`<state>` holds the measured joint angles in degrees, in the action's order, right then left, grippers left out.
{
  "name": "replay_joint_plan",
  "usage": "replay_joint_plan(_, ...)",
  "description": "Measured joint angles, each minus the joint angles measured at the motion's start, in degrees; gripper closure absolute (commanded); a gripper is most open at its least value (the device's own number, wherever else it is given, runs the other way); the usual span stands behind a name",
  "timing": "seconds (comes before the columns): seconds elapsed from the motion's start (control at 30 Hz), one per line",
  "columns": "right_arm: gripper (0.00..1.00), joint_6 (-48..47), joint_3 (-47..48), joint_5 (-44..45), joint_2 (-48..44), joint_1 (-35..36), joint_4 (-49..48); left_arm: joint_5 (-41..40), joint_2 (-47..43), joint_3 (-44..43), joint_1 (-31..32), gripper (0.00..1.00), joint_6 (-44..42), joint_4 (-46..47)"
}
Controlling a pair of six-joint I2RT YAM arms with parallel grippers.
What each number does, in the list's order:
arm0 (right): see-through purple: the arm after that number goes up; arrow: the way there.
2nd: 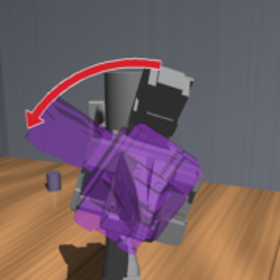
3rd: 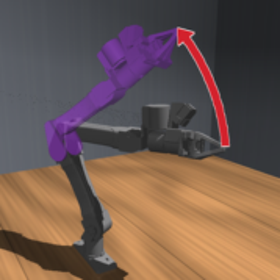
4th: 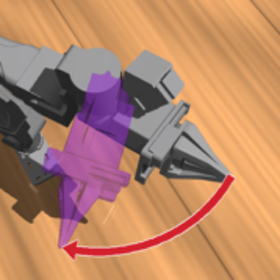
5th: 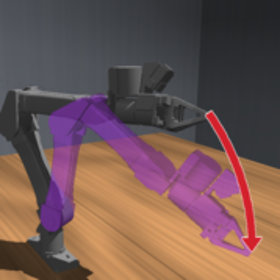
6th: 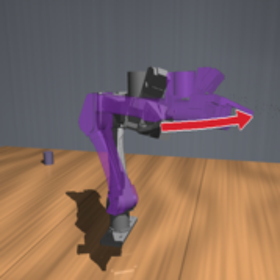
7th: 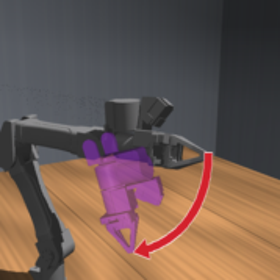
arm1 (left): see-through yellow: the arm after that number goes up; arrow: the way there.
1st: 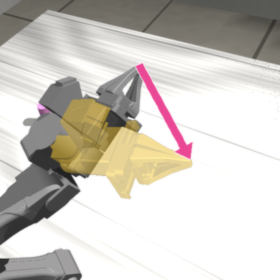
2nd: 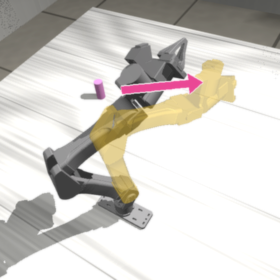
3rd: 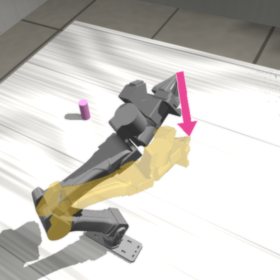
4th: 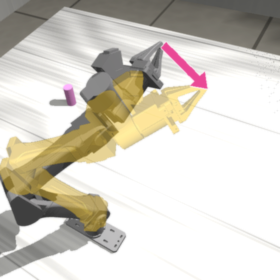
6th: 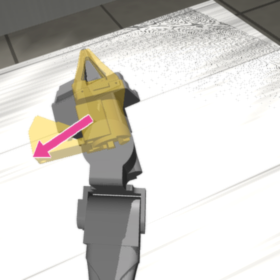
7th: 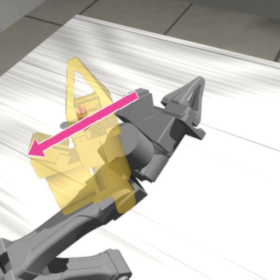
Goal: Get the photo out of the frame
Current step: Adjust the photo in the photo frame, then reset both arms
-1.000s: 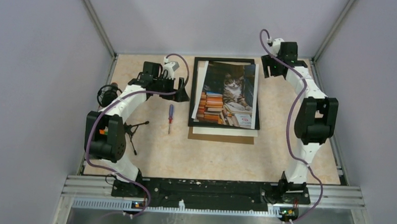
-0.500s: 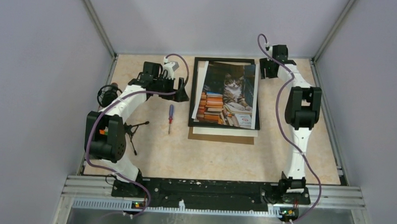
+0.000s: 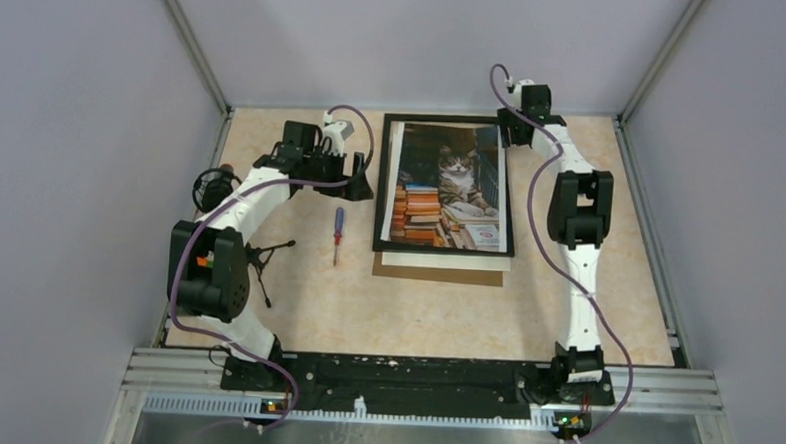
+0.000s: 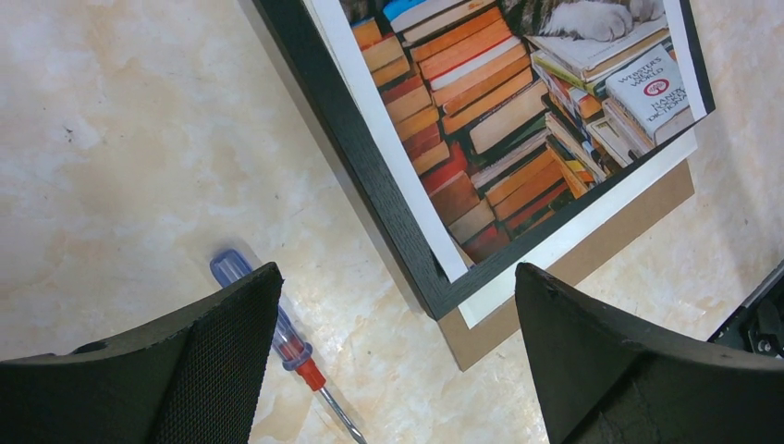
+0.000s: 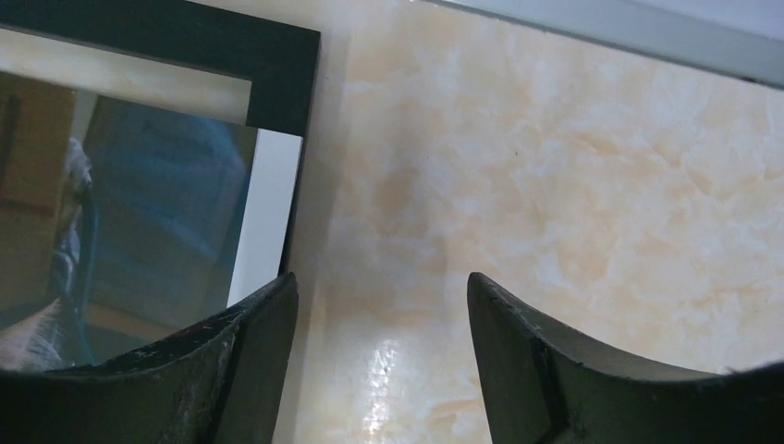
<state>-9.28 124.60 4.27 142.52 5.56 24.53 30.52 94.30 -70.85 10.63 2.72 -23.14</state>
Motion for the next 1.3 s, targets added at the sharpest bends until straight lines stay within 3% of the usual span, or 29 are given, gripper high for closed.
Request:
replay_joint_plan(0.4, 0.27, -2.1, 3.8, 1.2, 1.7, 3.4, -2.3, 0.0, 1.5, -1.6, 0.0, 0.01, -1.5, -0.8)
replay_joint_plan(0.7, 0.28, -0.7, 3.5, 1.4, 0.3, 0.2, 0.8, -1.9, 4.1, -10.4, 0.0, 0.01, -7.3, -2.7)
replay_joint_plan(0.97, 0.28, 4.2, -11.0, -10.1, -16.7, -5.8, 7.6, -2.8, 8.9, -21.9, 0.0, 0.01, -8.9, -4.9)
replay_joint_plan(1.2, 0.23, 7.4, -23.7, -25.6, -35.8, -8.3, 8.3, -3.9, 21.6, -48.5, -0.6, 0.01, -9.4, -16.3)
replay_joint_plan(1.3, 0.23, 7.6, -30.0, -31.2, -43.3, -9.8, 8.4, -0.4, 21.4, -47.9, -2.7, 0.01, -9.7, -18.5)
